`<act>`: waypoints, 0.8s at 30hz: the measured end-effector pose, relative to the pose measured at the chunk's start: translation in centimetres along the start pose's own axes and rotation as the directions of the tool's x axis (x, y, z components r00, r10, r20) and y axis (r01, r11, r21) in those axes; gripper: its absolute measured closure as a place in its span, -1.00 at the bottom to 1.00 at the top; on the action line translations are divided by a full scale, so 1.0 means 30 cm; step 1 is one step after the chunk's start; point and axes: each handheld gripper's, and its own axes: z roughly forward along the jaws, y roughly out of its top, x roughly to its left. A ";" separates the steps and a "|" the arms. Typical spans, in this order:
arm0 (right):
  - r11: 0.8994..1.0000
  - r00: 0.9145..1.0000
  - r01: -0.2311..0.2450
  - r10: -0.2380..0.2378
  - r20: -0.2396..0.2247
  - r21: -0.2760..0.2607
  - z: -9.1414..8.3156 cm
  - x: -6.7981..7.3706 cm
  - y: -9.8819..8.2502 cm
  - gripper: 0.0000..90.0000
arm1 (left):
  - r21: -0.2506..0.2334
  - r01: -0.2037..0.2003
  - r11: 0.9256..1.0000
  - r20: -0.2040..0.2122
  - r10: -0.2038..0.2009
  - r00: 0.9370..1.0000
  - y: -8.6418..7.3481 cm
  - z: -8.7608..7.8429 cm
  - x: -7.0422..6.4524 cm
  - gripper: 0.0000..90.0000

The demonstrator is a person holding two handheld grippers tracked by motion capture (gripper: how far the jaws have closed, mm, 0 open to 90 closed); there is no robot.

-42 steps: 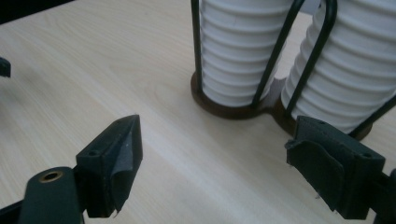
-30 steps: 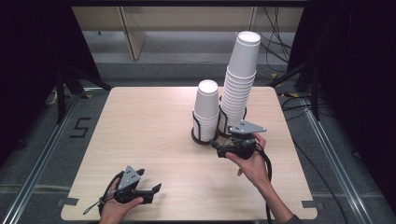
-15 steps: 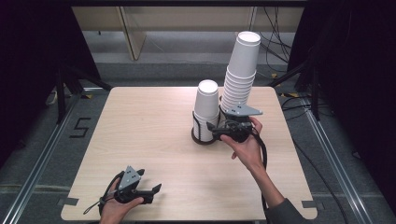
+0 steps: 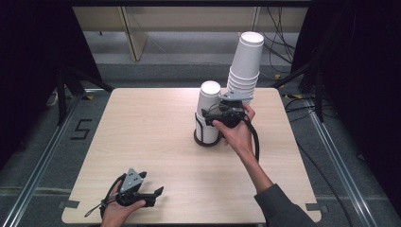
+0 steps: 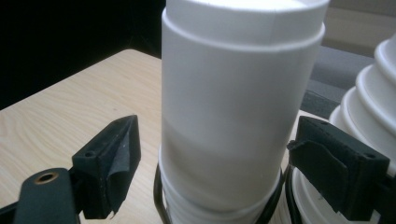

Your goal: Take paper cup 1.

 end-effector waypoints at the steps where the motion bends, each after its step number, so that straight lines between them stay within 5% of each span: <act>1: 1.000 1.000 -0.010 0.010 -0.003 -0.001 0.008 0.004 0.005 -0.66 | 0.000 -0.001 1.000 0.001 0.001 1.000 0.000 -0.001 -0.001 -0.67; 3: 1.000 1.000 0.010 -0.010 0.014 0.007 0.020 0.002 0.018 -0.65 | -0.002 0.000 1.000 0.002 0.000 1.000 0.001 -0.001 0.000 -0.67; 7: 0.999 0.999 -0.034 0.033 0.033 0.022 0.042 0.007 0.031 -0.66 | -0.001 0.001 1.000 0.002 -0.001 1.000 -0.001 -0.001 0.000 -0.67; 24: 0.996 0.995 -0.071 0.068 0.072 0.053 0.108 0.009 0.057 -0.65 | -0.004 0.005 1.000 0.005 -0.005 1.000 0.000 0.003 -0.003 -0.67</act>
